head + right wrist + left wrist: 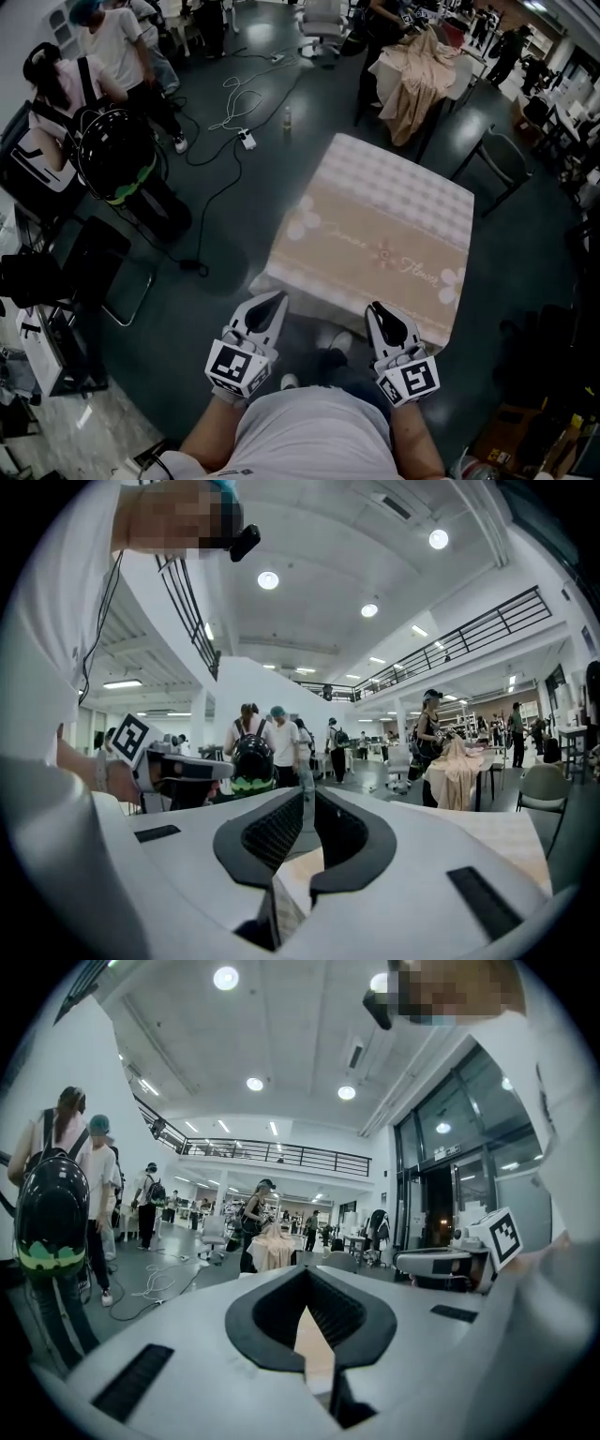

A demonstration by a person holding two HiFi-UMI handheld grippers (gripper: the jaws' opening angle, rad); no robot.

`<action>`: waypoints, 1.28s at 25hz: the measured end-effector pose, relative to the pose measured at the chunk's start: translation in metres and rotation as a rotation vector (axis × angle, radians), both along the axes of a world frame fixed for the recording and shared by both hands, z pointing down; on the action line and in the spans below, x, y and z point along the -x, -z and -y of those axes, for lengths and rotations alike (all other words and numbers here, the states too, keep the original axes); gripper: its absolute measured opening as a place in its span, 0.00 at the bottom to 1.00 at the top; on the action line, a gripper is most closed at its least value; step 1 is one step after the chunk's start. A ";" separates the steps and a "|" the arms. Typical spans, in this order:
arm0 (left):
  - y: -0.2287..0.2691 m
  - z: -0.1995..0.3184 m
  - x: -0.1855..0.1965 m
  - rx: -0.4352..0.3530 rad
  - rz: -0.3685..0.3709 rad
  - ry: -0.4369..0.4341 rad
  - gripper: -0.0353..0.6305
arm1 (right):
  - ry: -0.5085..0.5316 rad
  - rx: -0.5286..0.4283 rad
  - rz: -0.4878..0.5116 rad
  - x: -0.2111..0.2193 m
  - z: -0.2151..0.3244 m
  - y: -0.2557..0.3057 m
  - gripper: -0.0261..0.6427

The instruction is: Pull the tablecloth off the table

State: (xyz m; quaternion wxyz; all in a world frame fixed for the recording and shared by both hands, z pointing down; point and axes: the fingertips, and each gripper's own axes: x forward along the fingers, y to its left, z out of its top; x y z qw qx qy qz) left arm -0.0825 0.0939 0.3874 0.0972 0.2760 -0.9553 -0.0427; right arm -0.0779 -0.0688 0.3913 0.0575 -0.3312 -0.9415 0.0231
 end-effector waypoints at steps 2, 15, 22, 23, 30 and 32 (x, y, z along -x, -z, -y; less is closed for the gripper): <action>-0.003 0.003 0.015 0.009 -0.009 0.017 0.05 | 0.014 0.002 -0.007 0.018 0.004 -0.002 0.08; -0.031 0.014 0.106 0.092 -0.108 0.184 0.05 | 0.079 0.027 -0.056 0.118 0.052 -0.015 0.08; -0.062 0.010 0.129 0.155 -0.187 0.264 0.05 | 0.113 0.042 -0.082 0.154 0.083 -0.030 0.08; -0.068 0.008 0.130 0.160 -0.203 0.276 0.05 | 0.118 0.046 -0.089 0.157 0.086 -0.031 0.08; -0.114 -0.017 0.125 0.197 -0.311 0.339 0.08 | 0.127 0.094 -0.179 0.167 0.104 -0.045 0.08; -0.132 -0.027 0.126 0.197 -0.342 0.357 0.22 | 0.126 0.085 -0.193 0.169 0.105 -0.052 0.08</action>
